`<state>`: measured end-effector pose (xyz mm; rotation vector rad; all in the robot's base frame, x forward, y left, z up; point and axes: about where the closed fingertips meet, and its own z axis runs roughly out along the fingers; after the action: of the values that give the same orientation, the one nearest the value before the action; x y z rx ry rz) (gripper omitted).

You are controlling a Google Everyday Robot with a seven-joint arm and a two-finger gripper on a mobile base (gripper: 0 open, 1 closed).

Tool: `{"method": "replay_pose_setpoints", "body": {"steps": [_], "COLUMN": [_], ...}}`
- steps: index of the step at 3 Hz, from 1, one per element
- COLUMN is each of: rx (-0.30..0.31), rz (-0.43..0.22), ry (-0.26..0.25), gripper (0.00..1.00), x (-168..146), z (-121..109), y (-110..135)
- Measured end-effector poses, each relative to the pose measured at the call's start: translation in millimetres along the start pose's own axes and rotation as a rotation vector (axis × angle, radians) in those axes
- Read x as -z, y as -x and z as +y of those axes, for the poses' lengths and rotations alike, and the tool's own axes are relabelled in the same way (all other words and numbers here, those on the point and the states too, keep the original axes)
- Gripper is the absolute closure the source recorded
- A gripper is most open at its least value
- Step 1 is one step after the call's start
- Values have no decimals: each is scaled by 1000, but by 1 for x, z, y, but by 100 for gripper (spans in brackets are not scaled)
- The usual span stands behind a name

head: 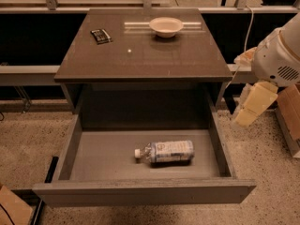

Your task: Pick blue plastic bottle from top drawer and place on counter

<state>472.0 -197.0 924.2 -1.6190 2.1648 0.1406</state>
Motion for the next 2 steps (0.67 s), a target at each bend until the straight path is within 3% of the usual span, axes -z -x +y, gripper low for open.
{"method": "replay_pose_setpoints", "body": {"steps": [1, 2], "rx": [-8, -4], "rz": [-13, -43], "ry": [21, 75], "gripper": [0, 0], "x": [-19, -57], "z": [2, 4], "y": [7, 16]}}
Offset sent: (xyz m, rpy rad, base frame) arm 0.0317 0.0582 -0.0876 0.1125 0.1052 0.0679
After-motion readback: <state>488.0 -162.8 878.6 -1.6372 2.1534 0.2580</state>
